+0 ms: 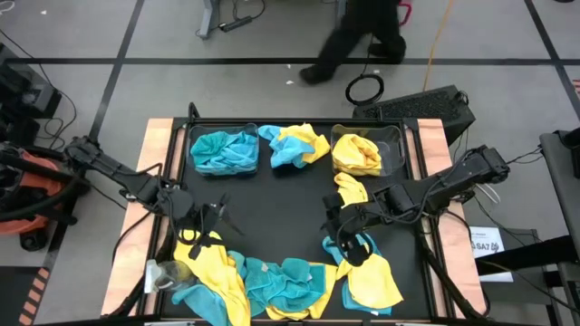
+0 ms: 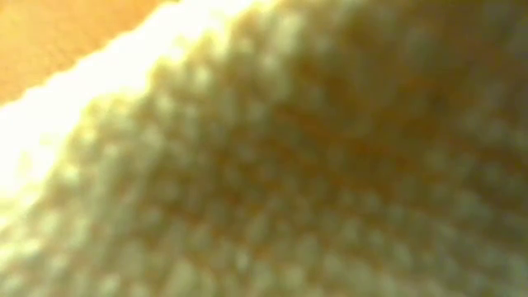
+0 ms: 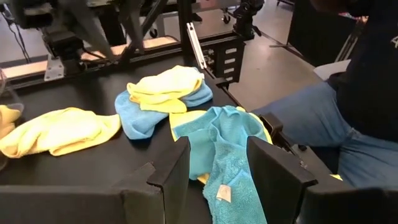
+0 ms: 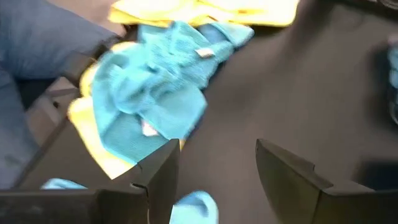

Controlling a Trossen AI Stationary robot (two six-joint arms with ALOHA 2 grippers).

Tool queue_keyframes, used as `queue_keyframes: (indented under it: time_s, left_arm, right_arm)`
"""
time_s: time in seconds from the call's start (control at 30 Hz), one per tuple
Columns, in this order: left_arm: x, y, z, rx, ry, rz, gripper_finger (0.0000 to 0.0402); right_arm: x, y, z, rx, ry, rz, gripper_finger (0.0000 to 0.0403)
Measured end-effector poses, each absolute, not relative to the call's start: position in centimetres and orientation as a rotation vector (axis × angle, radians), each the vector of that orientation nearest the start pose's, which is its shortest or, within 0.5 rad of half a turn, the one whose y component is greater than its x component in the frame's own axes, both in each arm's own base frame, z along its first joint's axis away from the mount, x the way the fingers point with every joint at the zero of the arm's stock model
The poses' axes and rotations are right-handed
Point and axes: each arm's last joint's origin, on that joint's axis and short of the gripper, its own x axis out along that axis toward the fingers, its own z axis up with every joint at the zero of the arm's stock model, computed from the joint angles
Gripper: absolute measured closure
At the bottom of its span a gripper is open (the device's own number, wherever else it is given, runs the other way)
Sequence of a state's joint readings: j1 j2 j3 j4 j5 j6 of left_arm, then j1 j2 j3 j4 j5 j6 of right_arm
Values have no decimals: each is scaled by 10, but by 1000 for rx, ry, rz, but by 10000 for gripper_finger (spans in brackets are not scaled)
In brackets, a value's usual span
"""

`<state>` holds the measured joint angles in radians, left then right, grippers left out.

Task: Sort microfiber towel by color & place in baskets
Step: Put the yellow microfiber cloth into the right transparent bin

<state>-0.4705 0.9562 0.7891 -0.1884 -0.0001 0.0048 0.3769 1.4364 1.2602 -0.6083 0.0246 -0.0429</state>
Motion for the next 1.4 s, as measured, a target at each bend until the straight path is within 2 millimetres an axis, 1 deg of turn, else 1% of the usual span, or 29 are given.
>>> queue_keyframes:
  time_s: [0.23,0.47,0.63,0.87,1.17,1.3,1.4]
  left_arm:
    - [187,-96,304,80,350,-424,236]
    - [187,-95,304,53,356,-391,236]
    - [187,-95,304,55,355,-375,236]
    - [188,-94,304,58,352,-338,236]
    - [188,-94,303,37,362,-331,236]
    - [188,-94,301,9,388,-323,236]
    - [191,-95,292,4,455,-313,236]
  right_arm:
    - [282,128,318,-205,691,411,200]
    - [280,147,313,-210,689,486,200]
    - [280,162,305,-213,707,519,200]
    - [283,183,288,-213,741,556,200]
    - [303,202,272,-259,621,612,200]
    - [313,202,262,-275,616,615,200]
    - [317,199,257,-273,637,602,200]
